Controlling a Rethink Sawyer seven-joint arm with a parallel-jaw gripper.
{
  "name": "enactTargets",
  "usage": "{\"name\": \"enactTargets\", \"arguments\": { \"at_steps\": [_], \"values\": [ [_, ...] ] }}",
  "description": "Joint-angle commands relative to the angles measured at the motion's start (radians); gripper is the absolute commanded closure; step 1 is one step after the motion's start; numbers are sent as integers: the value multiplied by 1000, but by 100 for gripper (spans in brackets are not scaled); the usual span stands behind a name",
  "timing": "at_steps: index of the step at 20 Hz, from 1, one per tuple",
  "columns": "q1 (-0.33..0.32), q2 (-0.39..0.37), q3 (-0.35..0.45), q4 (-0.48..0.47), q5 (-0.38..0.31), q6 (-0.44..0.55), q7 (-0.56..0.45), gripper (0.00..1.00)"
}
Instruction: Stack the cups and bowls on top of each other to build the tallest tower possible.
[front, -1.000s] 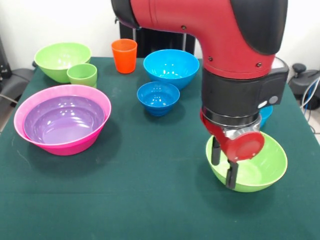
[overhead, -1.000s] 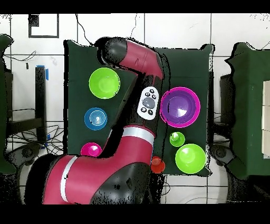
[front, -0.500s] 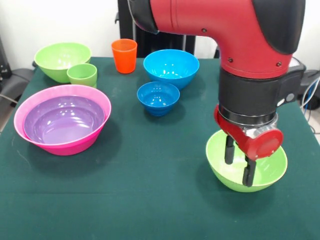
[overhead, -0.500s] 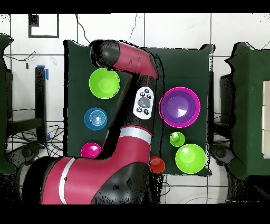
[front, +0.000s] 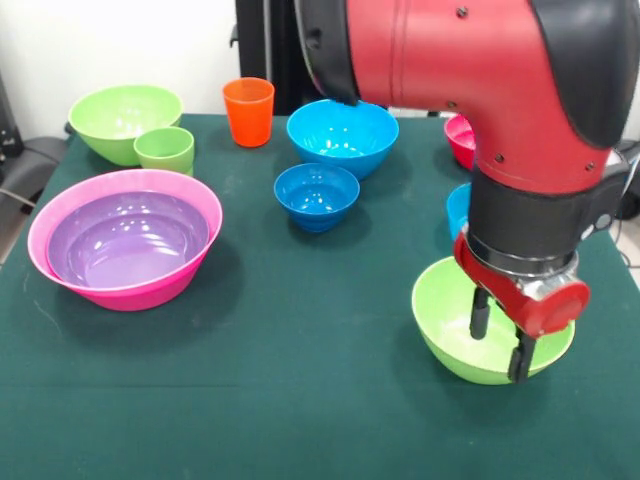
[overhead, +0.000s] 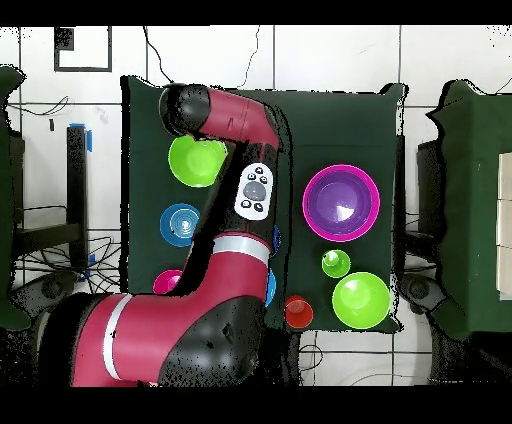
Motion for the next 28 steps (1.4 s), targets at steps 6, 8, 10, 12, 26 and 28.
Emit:
{"name": "enactTargets", "arguments": {
  "at_steps": [6, 8, 10, 12, 26, 28],
  "values": [
    [-7, 129, 1, -92, -8, 26, 149, 0],
    [-17, 139, -6, -101, -9, 17, 145, 0],
    [-27, 155, -12, -116, -8, 11, 142, 0],
    [-36, 172, -15, -131, -1, 13, 142, 0],
    [-40, 223, -66, -193, 31, 102, 183, 100],
    [-43, 225, -64, -200, 43, 131, 183, 100]
  ]
}}
